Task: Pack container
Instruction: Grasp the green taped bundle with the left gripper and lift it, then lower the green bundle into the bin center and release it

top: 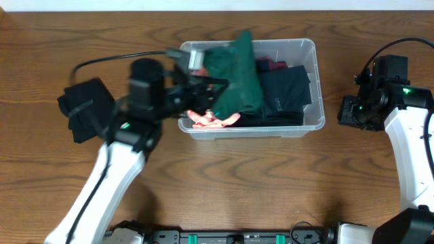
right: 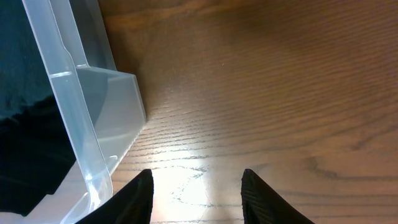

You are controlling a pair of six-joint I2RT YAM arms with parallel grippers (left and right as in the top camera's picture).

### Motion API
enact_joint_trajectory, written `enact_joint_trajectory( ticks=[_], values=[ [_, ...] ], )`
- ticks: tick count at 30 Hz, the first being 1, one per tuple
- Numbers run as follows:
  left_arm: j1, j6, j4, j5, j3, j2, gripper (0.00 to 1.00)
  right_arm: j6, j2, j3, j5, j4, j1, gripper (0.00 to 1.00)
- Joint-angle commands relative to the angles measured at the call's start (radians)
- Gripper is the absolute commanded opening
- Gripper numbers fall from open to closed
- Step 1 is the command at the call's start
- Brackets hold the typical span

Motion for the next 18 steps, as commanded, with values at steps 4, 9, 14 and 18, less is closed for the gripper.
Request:
enact_joint_trajectory(
  ticks=[4,9,14,18],
  values=[
    [-0.052,-0.076,0.048,-0.005,0.034,0.18,0.06,0.015,-0.006,-0.005,0.011,0.002,-0.009,0.45],
    [-0.059,-0.076,0.058,-0.003,0.034,0.298,0.06,0.015,-0.006,-0.005,0.011,0.005,-0.009,0.44],
    [-0.05,-0.064,0.063,-0.013,0.035,0.342,0.11,0.015,-0.006,-0.005,0.011,0.004,-0.009,0.44],
    [-0.035,-0.053,0.066,-0.038,0.052,0.342,0.31,0.015,-0.006,-0.005,0.011,0.002,-0.009,0.44]
  ],
)
